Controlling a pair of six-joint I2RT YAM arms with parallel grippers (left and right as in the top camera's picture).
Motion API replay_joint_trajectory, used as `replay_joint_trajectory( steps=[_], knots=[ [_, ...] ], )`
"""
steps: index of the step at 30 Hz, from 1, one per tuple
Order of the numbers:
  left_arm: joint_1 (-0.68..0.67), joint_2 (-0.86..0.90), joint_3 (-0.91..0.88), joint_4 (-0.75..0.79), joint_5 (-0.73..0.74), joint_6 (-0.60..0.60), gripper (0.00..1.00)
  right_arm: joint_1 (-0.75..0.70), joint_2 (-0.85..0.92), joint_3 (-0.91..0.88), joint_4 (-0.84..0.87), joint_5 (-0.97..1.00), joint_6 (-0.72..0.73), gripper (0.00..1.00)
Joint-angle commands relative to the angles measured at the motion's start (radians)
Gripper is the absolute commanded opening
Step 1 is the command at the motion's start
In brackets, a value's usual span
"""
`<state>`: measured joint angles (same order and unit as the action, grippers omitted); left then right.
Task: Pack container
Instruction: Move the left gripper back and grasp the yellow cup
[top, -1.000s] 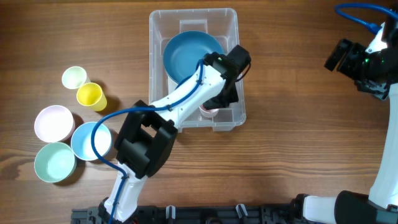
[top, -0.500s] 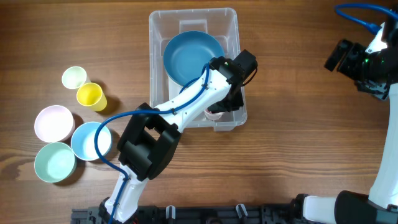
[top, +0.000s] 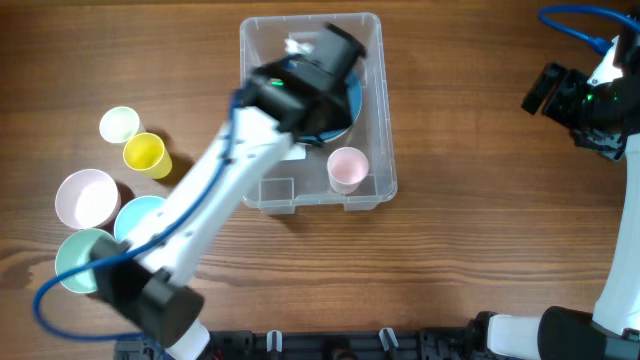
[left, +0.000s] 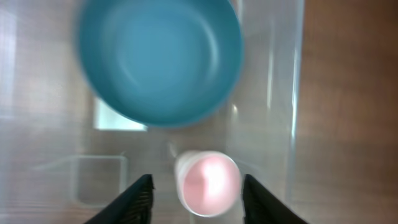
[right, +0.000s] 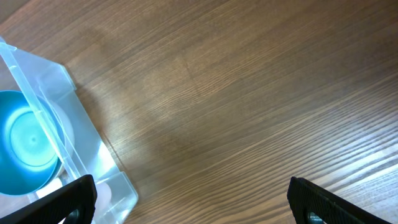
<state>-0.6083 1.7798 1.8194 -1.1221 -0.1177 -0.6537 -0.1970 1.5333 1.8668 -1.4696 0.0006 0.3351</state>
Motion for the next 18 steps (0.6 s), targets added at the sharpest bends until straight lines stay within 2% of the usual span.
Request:
replay_joint_trajectory(
  steps=[1,2,4,6,12,18],
  knots=[
    [0.091,0.021,-0.010,-0.043,-0.032,0.021,0.41,0.002,-0.015,-0.008,-0.001,-0.003,-0.011,1.00],
    [0.109,0.040,-0.021,-0.057,-0.023,0.021,0.35,0.002,-0.015,-0.008,-0.001,-0.003,-0.011,1.00],
    [0.121,0.070,-0.045,-0.072,0.000,0.021,0.16,0.002,-0.015,-0.008,-0.001,-0.003,-0.011,1.00],
    [0.120,0.097,-0.085,-0.071,0.005,0.021,0.06,0.002,-0.015,-0.008,-0.001,-0.003,-0.011,1.00],
    [0.112,0.162,-0.174,-0.019,0.041,0.023,0.04,0.002,-0.015,-0.008,-0.001,-0.003,-0.011,1.00],
    [0.106,0.248,-0.185,0.045,0.077,0.078,0.04,0.002,-0.015,-0.008,-0.001,-0.003,-0.011,1.00]
  ],
)
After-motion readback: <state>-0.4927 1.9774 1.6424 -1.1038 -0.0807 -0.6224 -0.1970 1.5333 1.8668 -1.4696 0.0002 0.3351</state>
